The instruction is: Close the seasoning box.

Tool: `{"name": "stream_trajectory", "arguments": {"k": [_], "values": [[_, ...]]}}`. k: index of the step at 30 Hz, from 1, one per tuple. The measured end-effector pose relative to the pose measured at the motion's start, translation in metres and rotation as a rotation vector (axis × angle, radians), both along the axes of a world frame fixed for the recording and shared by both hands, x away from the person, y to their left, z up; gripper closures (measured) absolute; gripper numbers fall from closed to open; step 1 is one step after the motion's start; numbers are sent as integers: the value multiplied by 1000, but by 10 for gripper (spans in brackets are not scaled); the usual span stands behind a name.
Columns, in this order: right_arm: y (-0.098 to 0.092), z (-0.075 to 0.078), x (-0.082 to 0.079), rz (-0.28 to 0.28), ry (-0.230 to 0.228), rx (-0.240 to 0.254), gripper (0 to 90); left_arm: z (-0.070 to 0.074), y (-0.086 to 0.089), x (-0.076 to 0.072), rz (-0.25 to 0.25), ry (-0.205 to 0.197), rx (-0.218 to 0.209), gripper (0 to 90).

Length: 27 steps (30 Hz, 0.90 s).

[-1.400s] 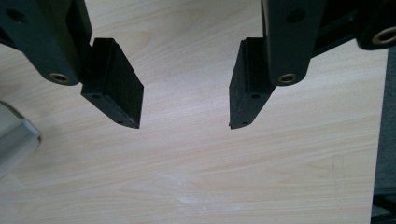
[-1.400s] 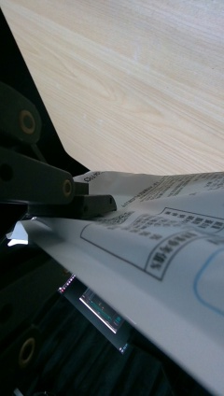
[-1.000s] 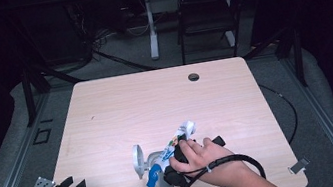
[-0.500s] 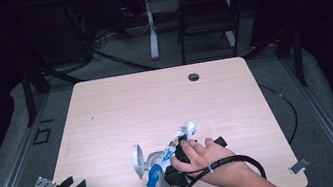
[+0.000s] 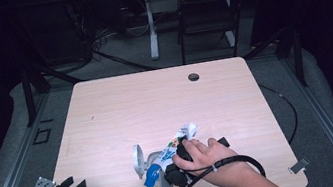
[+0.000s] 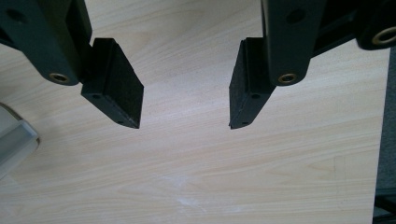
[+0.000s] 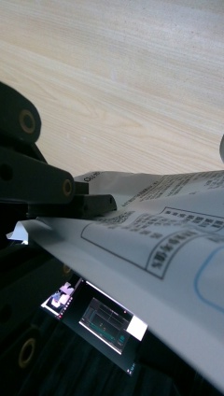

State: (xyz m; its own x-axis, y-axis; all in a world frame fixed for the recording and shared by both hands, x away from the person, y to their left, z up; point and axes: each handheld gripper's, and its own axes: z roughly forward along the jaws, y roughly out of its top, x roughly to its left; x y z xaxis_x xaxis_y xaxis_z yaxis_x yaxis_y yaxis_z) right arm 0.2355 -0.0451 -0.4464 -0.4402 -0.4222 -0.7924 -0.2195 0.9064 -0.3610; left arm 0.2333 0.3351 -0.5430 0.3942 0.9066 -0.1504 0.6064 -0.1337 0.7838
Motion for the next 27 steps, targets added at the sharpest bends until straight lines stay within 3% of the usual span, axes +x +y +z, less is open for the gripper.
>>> {"name": "stream_trajectory", "arguments": {"k": [9,12,20,27], "values": [[-5,4,1,-18,40,78,872,0,0,0,4,-4,-5,455],[-10,3,1,-23,70,135,873,0,0,0,7,-5,-6,455],[-22,1,3,-68,105,198,873,0,2,-1,10,2,-2,455],[-32,5,5,-97,163,340,873,-1,0,0,13,-6,-4,455]]}}
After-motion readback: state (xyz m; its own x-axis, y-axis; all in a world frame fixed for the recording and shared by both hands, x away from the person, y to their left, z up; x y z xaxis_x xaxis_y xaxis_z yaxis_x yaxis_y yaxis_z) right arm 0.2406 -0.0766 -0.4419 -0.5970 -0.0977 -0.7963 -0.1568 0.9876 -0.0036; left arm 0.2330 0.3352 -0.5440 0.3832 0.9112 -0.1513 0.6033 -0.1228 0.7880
